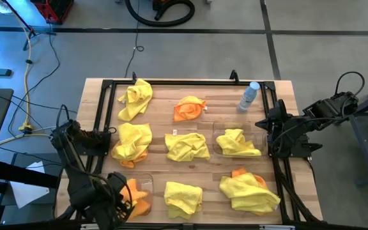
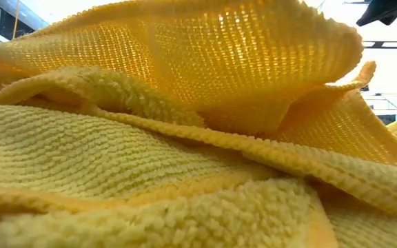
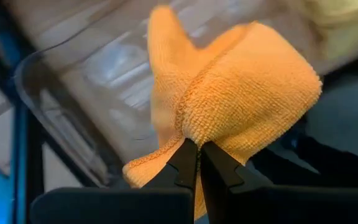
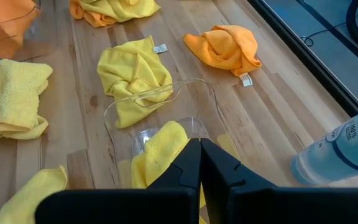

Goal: Sort microfiber towel by color & place in baskets
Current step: Put the orange microfiber cloth into the left transparent bin

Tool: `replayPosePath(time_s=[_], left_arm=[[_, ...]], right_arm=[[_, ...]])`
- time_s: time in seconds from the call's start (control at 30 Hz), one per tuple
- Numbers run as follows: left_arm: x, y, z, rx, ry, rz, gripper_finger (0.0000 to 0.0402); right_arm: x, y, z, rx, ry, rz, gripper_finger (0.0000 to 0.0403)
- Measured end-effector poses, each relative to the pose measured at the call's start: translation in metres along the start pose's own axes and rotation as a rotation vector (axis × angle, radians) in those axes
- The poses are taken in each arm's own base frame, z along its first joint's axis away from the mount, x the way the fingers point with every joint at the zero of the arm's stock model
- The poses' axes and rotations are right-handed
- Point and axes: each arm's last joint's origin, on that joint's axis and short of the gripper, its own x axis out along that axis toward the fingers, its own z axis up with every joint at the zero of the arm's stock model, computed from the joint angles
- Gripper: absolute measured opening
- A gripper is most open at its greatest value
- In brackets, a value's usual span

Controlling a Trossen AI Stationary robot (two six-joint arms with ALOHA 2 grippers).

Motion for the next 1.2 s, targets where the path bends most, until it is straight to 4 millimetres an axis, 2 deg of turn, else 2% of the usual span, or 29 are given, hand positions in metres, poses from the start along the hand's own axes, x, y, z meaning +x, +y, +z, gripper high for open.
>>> replayPosePath(time_s=[0.27, 0.4, 0.63, 0.8, 0.97, 1.2], left_arm=[[0.038, 0.01, 0.011, -0.084, 0.024, -0.013, 0.0], [0.067, 0.01, 0.02, -0.122, 0.052, -0.05, 0.0], [0.115, 0.023, 0.024, -0.237, 0.101, 0.053, 0.0], [0.134, 0.024, 0.025, -0.244, 0.097, 0.008, 0.0], [0.141, 0.027, 0.027, -0.251, 0.067, -0.003, 0.0006], [0.152, 0.029, 0.03, -0.273, 0.07, -0.009, 0.006]], right_arm=[[0.0, 0.0, 0.0, 0.007, 0.001, 0.001, 0.0], [0.0, 0.0, 0.0, 0.008, 0.0, 0.001, 0.0], [0.0, 0.0, 0.0, 0.01, 0.001, 0.001, 0.0], [0.0, 0.0, 0.0, 0.009, 0.0, 0.001, 0.0], [0.0, 0.0, 0.0, 0.028, 0.0, 0.001, 0.0], [0.0, 0.0, 0.0, 0.03, 0.0, 0.001, 0.0]])
